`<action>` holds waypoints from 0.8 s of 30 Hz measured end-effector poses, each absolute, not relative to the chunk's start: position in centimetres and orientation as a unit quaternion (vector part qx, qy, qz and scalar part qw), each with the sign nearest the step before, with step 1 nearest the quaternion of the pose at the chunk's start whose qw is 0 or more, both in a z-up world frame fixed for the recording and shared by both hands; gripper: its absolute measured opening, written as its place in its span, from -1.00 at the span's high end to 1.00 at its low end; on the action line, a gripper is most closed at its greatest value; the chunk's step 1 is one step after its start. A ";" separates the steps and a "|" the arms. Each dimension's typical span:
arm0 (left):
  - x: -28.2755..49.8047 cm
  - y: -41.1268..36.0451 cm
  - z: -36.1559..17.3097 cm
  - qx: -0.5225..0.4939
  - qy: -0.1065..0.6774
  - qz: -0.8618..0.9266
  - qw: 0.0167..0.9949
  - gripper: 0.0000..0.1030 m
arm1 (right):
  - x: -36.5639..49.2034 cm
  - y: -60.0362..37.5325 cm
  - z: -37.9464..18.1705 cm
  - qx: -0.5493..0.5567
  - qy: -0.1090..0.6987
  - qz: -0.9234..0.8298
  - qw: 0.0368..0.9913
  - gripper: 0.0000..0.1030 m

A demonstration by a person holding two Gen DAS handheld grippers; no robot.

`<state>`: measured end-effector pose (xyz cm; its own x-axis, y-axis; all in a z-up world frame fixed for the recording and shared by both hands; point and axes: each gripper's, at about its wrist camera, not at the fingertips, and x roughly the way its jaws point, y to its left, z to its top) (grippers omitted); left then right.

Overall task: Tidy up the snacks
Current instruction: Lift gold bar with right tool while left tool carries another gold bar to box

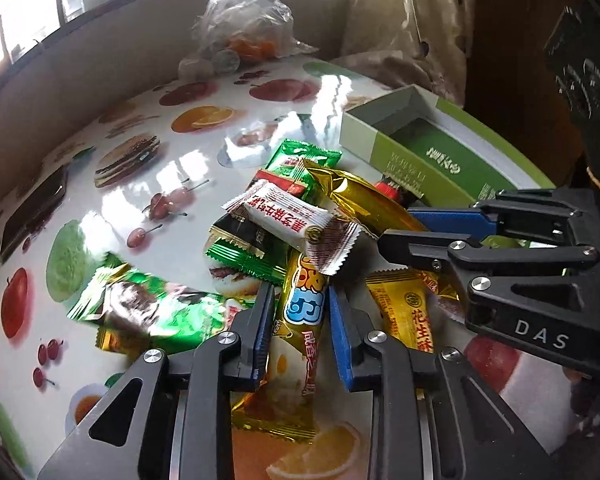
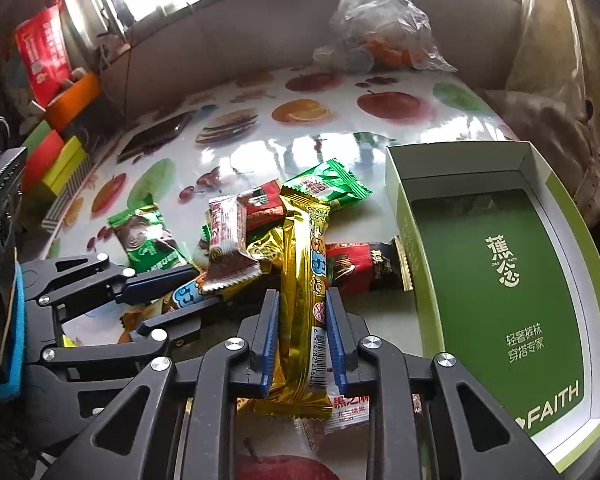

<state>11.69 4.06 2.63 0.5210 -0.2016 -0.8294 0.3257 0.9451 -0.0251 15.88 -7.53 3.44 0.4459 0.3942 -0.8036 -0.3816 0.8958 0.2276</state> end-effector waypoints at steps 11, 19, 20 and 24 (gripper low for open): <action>9.5 4.8 4.6 0.029 0.451 -0.153 0.879 0.50 | 14.3 -8.2 4.8 0.024 0.462 0.229 0.857 0.58; 10.2 4.7 3.0 0.002 0.472 -0.146 0.869 0.50 | 13.0 -8.9 5.4 0.032 0.457 0.222 0.861 0.58; 10.2 4.5 3.1 0.005 0.469 -0.144 0.871 0.50 | 12.8 -9.0 5.4 0.032 0.456 0.222 0.861 0.58; 10.8 3.7 2.3 0.011 0.483 -0.153 0.862 0.40 | 12.7 -9.2 5.6 0.034 0.454 0.219 0.863 0.58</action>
<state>10.85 3.71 2.33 0.4859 -0.2525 -0.8367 0.2739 0.9531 -0.1286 12.73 -9.22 5.56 0.4913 0.4088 -0.7691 -0.3469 0.9018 0.2577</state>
